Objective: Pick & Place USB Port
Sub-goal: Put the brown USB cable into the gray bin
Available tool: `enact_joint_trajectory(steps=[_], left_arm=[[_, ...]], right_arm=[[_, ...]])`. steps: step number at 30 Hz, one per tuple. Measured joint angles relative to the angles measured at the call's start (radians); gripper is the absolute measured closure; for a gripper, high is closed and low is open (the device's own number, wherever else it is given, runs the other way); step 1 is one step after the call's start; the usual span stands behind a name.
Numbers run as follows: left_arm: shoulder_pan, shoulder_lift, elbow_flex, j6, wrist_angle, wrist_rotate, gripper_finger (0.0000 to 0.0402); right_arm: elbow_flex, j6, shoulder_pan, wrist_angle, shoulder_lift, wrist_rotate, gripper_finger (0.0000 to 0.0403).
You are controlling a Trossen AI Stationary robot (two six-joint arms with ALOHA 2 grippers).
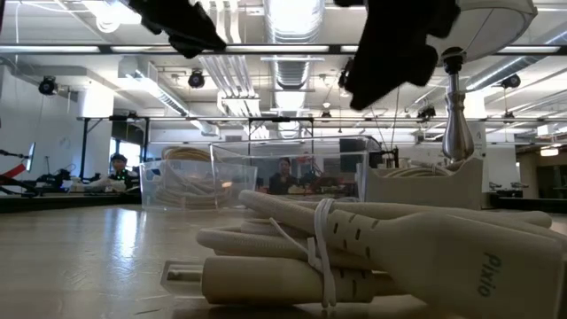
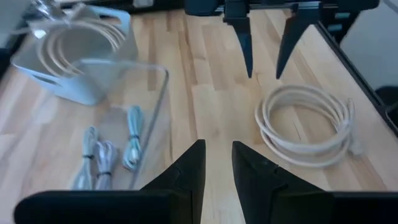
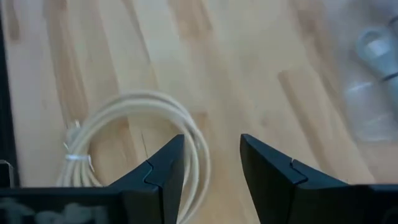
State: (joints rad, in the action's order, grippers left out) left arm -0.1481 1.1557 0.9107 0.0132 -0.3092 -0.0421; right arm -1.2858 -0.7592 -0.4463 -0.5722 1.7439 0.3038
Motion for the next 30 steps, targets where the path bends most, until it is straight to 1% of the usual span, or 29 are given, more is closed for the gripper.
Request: enact_joint_trajectory(steps=[2, 5, 7, 11, 15, 18, 22, 26, 30], left_arm=[[-0.011, 0.000, -0.022, -0.001, 0.004, 0.001, 0.0321], [-0.029, 0.000, -0.067, -0.021, 0.025, 0.001, 0.0321], [-0.041, 0.000, -0.107, -0.043, 0.056, 0.001, 0.0321], [-0.064, 0.000, -0.191, -0.056, 0.182, 0.001, 0.0321], [-0.077, 0.000, -0.276, -0.059, 0.344, 0.002, 0.0321], [-0.078, 0.000, -0.318, -0.067, 0.418, 0.001, 0.0321], [-0.077, 0.000, -0.346, -0.080, 0.469, 0.001, 0.0321], [-0.077, 0.000, -0.351, -0.092, 0.471, 0.000, 0.0321], [-0.077, 0.000, -0.351, -0.092, 0.475, 0.000, 0.0321]], right_arm=[[-0.001, -0.001, -0.002, 0.014, 0.036, -0.034, 0.0257], [-0.011, -0.040, -0.001, 0.012, 0.083, -0.121, 0.0260], [-0.014, -0.057, -0.001, 0.011, 0.108, -0.150, 0.0262], [-0.014, -0.057, -0.001, 0.005, 0.147, -0.164, 0.0264], [-0.014, -0.099, -0.001, 0.015, 0.173, -0.184, 0.0262], [-0.014, -0.104, -0.001, 0.025, 0.199, -0.189, 0.0262], [-0.014, -0.097, -0.001, 0.031, 0.250, -0.197, 0.0264], [-0.019, -0.094, 0.001, 0.039, 0.280, -0.193, 0.0265], [-0.019, -0.083, 0.006, 0.039, 0.282, -0.193, 0.0284]])
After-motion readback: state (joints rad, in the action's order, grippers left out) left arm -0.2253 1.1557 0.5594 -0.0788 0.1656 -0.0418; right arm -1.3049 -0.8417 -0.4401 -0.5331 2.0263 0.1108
